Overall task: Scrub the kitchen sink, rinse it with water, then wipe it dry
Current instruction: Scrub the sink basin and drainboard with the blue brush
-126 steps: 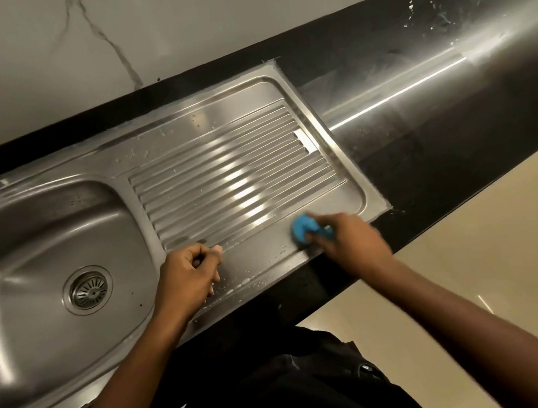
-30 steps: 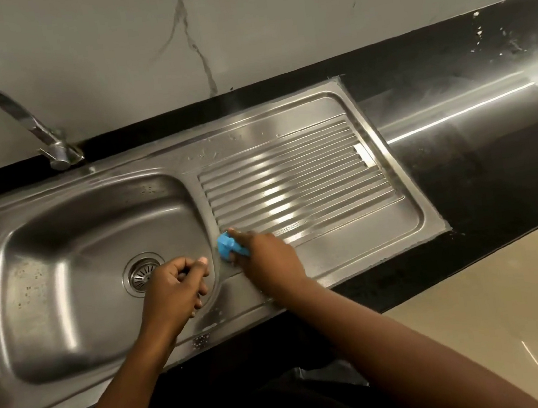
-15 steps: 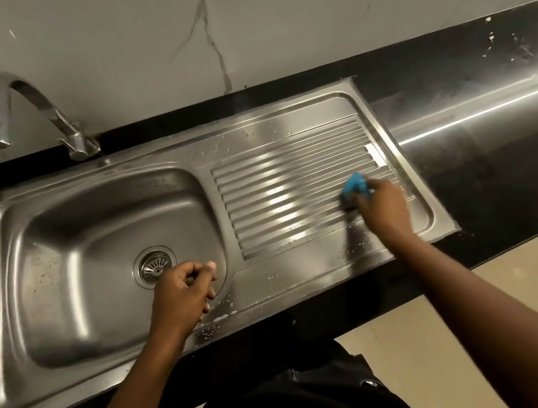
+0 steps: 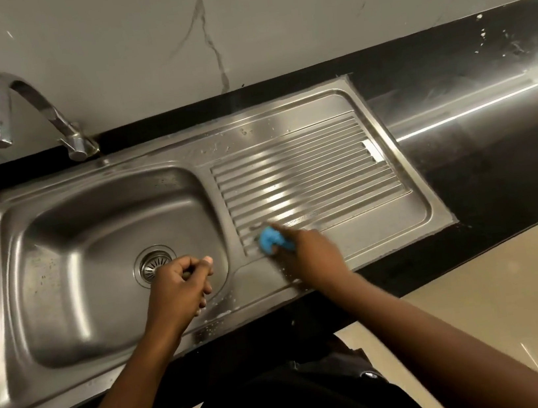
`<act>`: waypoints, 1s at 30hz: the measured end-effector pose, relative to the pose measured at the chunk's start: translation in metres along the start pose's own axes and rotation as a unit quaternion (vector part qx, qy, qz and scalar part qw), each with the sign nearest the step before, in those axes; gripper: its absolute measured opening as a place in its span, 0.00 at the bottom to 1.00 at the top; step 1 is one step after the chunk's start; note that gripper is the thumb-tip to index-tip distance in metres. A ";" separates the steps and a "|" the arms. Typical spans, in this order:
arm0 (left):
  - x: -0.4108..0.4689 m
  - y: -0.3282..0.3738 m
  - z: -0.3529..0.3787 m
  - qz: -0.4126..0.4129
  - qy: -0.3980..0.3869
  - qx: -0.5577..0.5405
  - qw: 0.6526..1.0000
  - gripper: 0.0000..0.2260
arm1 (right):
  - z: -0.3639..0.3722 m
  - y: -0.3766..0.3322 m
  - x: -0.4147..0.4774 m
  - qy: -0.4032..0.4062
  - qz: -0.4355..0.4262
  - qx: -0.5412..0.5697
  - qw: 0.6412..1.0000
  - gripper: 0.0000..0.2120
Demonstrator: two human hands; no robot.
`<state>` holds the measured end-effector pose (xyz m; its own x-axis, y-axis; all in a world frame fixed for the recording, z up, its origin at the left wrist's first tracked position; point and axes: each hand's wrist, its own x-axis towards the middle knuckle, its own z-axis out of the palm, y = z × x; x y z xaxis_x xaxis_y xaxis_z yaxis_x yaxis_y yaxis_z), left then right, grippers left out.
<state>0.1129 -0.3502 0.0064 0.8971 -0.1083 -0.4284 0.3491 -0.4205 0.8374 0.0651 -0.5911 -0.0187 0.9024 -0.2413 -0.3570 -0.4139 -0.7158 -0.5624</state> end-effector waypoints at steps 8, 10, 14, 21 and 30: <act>-0.002 -0.006 -0.007 -0.005 0.005 -0.005 1.000 0.12 | -0.063 0.053 0.034 0.127 0.122 0.047 0.983 0.22; -0.003 -0.007 -0.008 -0.008 0.003 -0.002 1.000 0.12 | -0.042 0.024 0.036 0.110 0.099 0.042 0.988 0.20; -0.003 -0.005 -0.008 -0.004 -0.002 0.005 1.000 0.13 | 0.014 -0.037 0.036 0.046 0.008 0.063 0.997 0.23; 0.003 0.003 -0.001 -0.006 -0.007 -0.003 1.000 0.13 | 0.013 -0.032 0.040 0.038 -0.023 -0.013 0.999 0.25; 0.003 0.000 0.001 -0.010 -0.006 -0.004 1.000 0.12 | -0.110 0.104 0.068 0.198 0.145 -0.002 0.969 0.19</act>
<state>0.1154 -0.3515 0.0052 0.8863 -0.1110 -0.4496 0.3696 -0.4154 0.8312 0.0964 -0.7541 -0.0194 0.7242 -0.6644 -0.1848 -0.6567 -0.5826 -0.4789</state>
